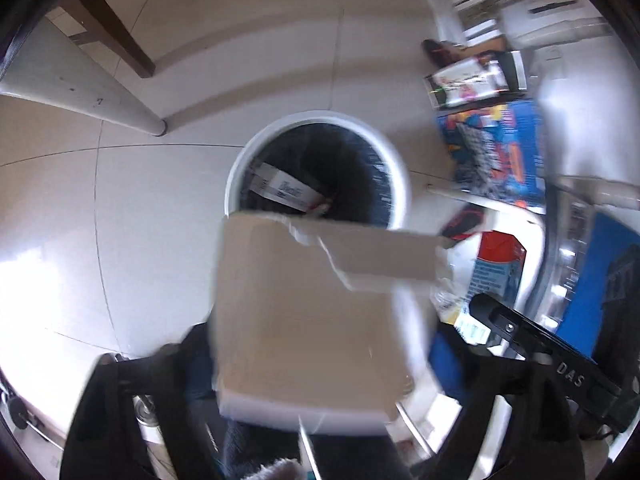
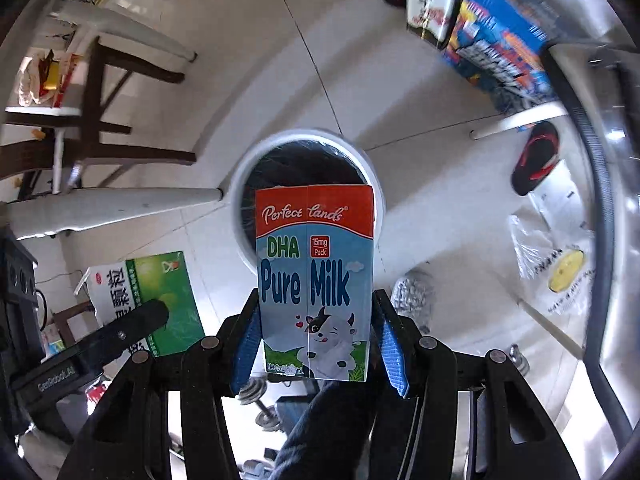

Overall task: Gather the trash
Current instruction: 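Move both items over the bin and open both tools to drop them, then raise both tools back toward the table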

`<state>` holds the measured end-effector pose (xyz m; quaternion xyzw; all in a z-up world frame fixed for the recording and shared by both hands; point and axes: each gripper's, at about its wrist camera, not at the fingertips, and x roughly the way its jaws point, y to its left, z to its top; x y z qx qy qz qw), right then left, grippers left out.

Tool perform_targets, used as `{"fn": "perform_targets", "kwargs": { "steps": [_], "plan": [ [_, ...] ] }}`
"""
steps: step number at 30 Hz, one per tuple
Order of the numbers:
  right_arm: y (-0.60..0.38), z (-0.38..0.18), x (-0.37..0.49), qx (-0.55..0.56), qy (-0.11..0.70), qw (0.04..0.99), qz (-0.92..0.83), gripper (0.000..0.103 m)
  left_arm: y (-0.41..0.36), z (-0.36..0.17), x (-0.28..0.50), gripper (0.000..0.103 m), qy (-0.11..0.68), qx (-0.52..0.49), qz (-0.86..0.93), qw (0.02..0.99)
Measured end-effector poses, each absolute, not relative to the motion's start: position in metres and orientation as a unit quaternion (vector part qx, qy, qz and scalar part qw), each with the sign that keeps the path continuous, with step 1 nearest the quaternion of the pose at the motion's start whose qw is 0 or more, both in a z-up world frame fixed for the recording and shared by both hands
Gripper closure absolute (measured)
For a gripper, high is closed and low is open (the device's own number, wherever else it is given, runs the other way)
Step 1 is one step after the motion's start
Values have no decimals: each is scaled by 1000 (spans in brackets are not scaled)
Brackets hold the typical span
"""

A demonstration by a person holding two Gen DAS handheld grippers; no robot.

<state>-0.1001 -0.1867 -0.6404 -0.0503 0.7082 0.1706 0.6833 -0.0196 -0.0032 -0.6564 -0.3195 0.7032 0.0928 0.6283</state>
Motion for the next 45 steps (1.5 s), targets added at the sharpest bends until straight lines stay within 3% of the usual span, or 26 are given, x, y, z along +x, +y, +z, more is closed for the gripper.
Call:
{"fn": "perform_targets", "kwargs": {
  "steps": [4, 5, 7, 8, 20, 45],
  "plan": [
    [-182, -701, -83, -45, 721, 668, 181, 44, 8, -682, -20, 0, 709, -297, 120, 629],
    [-178, -710, -78, -45, 721, 666, 185, 27, 9, -683, -22, 0, 709, -286, 127, 632],
    [-175, -727, -74, -55, 719, 665, 192, 4, 11, -683, -26, 0, 707, -264, 145, 640],
    [-174, -734, -73, -66, 715, 669, 189, 1, 11, -680, -29, 0, 704, -250, 158, 646],
    [-158, -734, -89, -191, 669, 705, 141, 0, 12, -673, -54, 0, 708, -216, 209, 639],
    [-168, -619, -138, -189, 632, 735, 158, 0, -13, -572, -83, 0, 698, -218, 197, 653]
  ]
}}
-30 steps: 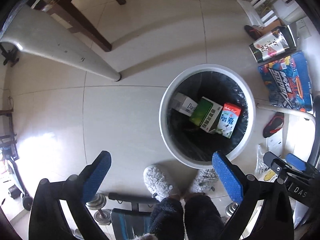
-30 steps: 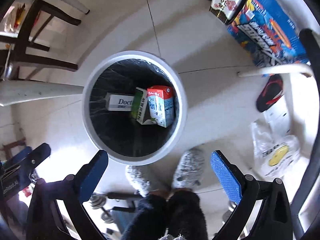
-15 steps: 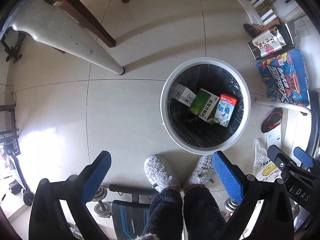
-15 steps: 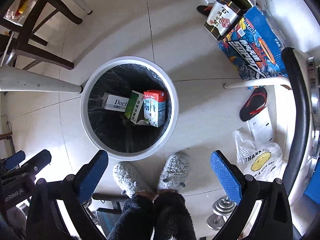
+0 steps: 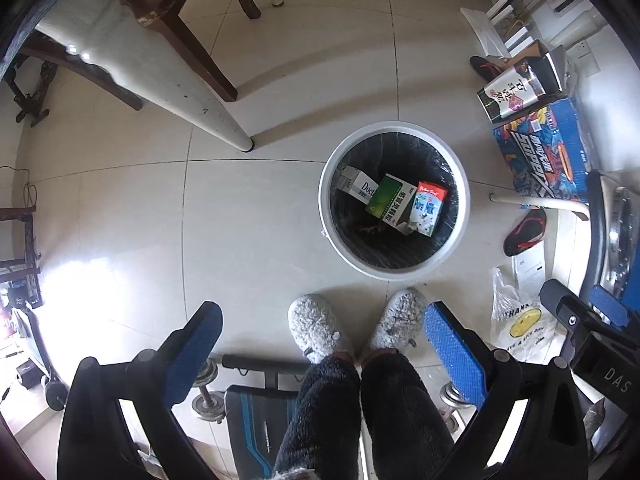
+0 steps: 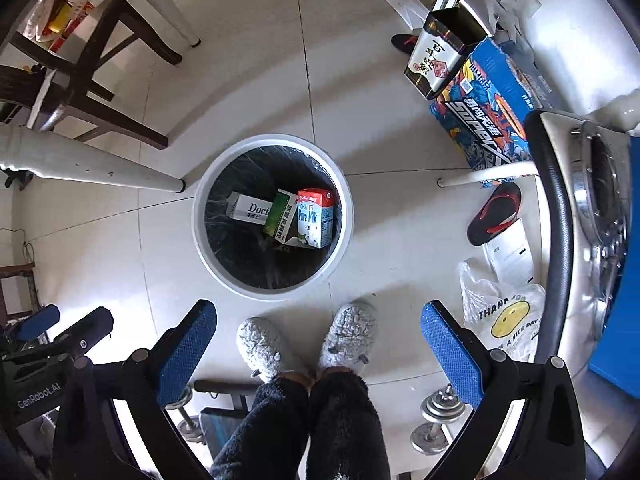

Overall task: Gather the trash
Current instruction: 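Raise both tools back toward the table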

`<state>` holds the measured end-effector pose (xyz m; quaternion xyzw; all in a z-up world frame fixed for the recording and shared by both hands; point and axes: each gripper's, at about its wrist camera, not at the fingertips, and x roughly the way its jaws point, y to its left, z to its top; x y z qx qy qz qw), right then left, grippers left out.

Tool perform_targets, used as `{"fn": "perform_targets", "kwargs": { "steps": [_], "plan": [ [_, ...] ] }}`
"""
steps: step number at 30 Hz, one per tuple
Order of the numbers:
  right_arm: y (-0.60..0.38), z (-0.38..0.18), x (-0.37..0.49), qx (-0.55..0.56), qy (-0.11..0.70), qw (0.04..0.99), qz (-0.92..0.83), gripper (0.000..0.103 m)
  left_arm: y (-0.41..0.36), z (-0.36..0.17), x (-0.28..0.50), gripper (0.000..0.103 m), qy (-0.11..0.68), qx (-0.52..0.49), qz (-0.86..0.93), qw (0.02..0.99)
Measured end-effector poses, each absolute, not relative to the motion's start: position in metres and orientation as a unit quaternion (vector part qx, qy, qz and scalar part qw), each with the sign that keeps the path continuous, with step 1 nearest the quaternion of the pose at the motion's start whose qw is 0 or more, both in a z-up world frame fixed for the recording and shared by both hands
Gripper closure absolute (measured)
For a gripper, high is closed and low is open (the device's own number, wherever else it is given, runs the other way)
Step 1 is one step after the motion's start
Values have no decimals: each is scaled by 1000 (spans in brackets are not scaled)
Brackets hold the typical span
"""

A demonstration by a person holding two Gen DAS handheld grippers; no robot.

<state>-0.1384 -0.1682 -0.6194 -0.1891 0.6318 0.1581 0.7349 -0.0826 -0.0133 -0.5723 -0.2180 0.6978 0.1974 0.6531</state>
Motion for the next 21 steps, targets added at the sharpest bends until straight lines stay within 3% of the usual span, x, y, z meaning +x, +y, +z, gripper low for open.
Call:
{"fn": "perform_targets", "kwargs": {
  "steps": [13, 21],
  "plan": [
    [-169, -489, -181, -180, 626, 738, 173, 0, -28, -452, -100, 0, 699, -208, 165, 664],
    [-160, -384, -201, -146, 619, 746, 195, 0, -16, -346, -75, 0, 647, -199, 168, 716]
  ]
}}
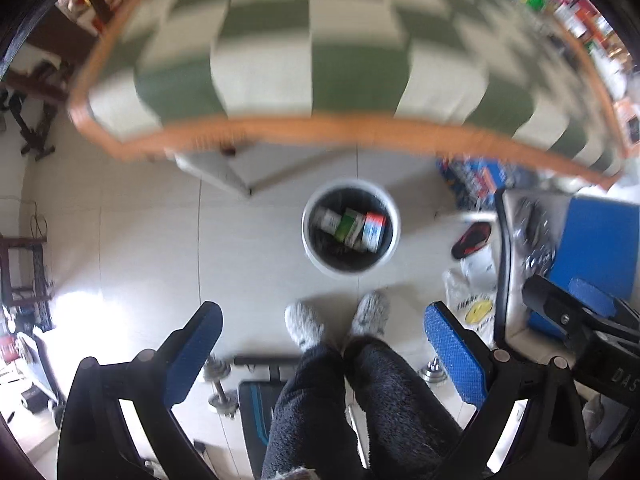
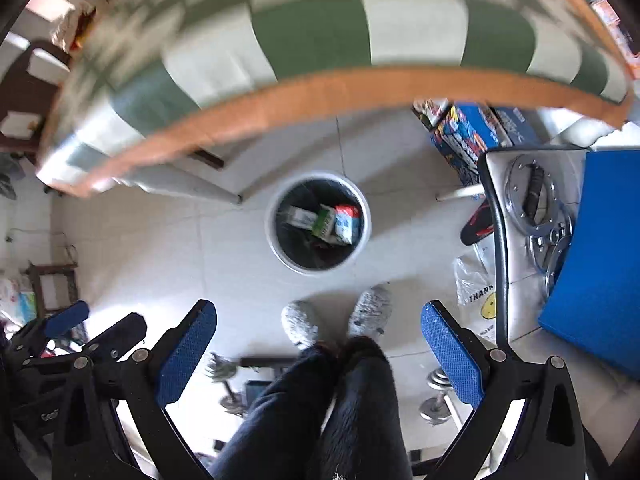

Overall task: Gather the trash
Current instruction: 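Raise both tools back toward the table, then grasp the white paper leaflet with the left tool while the right tool grasps the foil blister pack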

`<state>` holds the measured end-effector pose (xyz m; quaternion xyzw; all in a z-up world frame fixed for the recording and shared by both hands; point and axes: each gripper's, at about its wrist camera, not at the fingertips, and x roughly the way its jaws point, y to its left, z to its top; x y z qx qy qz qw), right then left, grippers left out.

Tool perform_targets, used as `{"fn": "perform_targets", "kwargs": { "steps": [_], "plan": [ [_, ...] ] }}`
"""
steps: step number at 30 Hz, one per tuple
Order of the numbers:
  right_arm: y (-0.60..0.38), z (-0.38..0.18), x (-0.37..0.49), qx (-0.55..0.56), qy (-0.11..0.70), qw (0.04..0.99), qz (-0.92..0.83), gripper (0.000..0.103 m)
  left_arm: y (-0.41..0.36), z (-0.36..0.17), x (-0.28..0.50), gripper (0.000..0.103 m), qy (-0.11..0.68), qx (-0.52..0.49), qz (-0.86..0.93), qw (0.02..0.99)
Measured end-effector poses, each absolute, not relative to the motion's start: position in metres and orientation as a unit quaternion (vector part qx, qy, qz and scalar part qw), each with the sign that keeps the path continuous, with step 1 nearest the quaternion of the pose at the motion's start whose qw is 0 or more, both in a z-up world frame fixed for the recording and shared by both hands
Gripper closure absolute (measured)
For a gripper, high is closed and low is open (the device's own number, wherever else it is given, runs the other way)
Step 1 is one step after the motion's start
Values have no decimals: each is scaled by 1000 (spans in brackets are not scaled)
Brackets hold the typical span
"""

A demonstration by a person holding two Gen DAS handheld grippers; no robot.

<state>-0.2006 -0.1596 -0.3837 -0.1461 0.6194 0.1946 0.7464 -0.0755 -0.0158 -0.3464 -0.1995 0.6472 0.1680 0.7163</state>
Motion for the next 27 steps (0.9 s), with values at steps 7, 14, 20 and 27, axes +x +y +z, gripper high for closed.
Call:
{"fn": "perform_targets", "kwargs": {
  "steps": [7, 14, 20, 27],
  "plan": [
    [-157, -264, -154, -82, 569, 797, 188, 0, 7, -264, -4, 0, 593, -169, 191, 764],
    [-153, -192, -46, -55, 543, 821, 170, 0, 19, -243, 119, 0, 596, -168, 185, 763],
    [-136, -185, 77, -52, 559, 810, 169, 0, 32, -261, 223, 0, 626, -199, 197, 728],
    [-102, -222, 215, -71, 604, 775, 172, 0, 64, -310, 342, 0, 657, -269, 212, 672]
  ]
}}
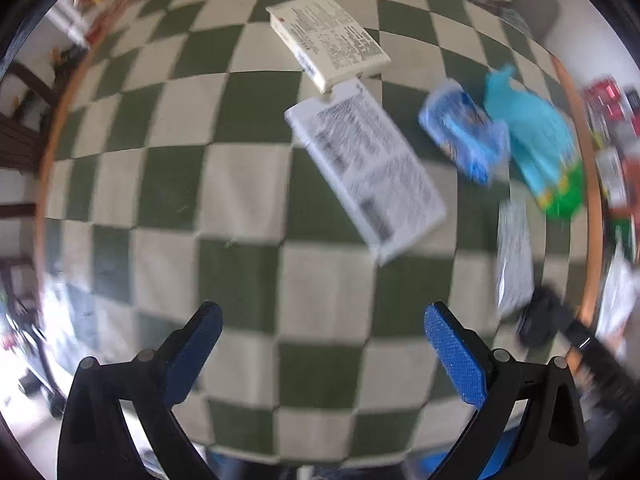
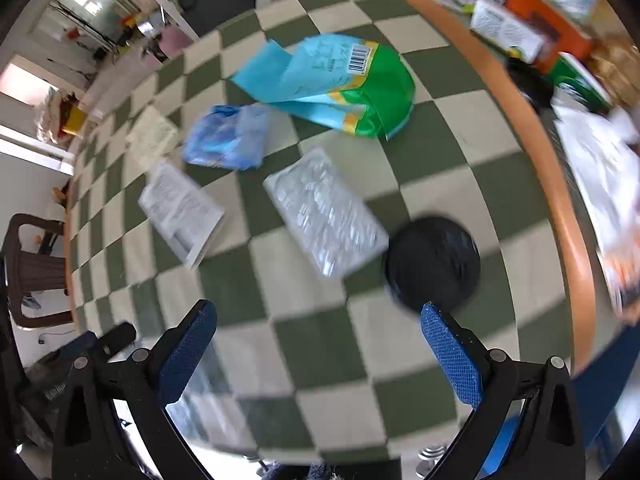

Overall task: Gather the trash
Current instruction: 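Grasp the white paper leaflet with the left tool while the right tool grasps the foil blister pack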

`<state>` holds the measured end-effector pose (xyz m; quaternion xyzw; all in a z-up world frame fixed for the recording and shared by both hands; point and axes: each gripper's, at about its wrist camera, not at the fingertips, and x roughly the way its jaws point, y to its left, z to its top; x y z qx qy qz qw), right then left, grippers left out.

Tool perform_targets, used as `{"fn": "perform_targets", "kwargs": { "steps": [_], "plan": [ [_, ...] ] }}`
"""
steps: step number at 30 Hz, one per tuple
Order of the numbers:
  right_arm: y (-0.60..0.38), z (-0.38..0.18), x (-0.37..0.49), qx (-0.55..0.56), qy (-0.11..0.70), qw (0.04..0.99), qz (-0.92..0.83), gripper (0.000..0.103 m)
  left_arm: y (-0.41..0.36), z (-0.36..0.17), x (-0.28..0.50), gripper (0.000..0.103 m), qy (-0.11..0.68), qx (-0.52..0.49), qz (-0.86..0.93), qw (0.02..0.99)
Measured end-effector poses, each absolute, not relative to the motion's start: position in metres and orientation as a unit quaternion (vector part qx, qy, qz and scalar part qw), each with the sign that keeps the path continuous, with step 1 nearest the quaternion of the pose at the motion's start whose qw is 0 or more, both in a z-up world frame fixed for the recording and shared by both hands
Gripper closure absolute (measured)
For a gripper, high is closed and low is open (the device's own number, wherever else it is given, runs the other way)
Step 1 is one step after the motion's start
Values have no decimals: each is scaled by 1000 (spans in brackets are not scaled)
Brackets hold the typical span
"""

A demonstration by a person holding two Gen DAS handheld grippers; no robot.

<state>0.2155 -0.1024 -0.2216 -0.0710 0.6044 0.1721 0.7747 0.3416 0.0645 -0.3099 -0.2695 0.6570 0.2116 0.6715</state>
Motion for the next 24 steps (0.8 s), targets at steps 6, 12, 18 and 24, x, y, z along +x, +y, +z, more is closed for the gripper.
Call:
{"fn": "perform_targets", "kwargs": {
  "steps": [6, 12, 18, 24],
  "plan": [
    [-68, -259, 283, -112, 627, 752, 170, 0, 92, -357, 398, 0, 652, -372, 224, 621],
    [-45, -282, 316, -125, 645, 734, 172, 0, 95, -384, 419, 3, 671, -355, 239, 606],
    [-30, -311, 314, -176, 665, 701, 188, 0, 86, -389, 388, 5, 710, -258, 222, 616],
    [-20, -311, 301, -226, 627, 722, 186, 12, 97, -384, 372, 5, 701, -240, 231, 630]
  ]
}}
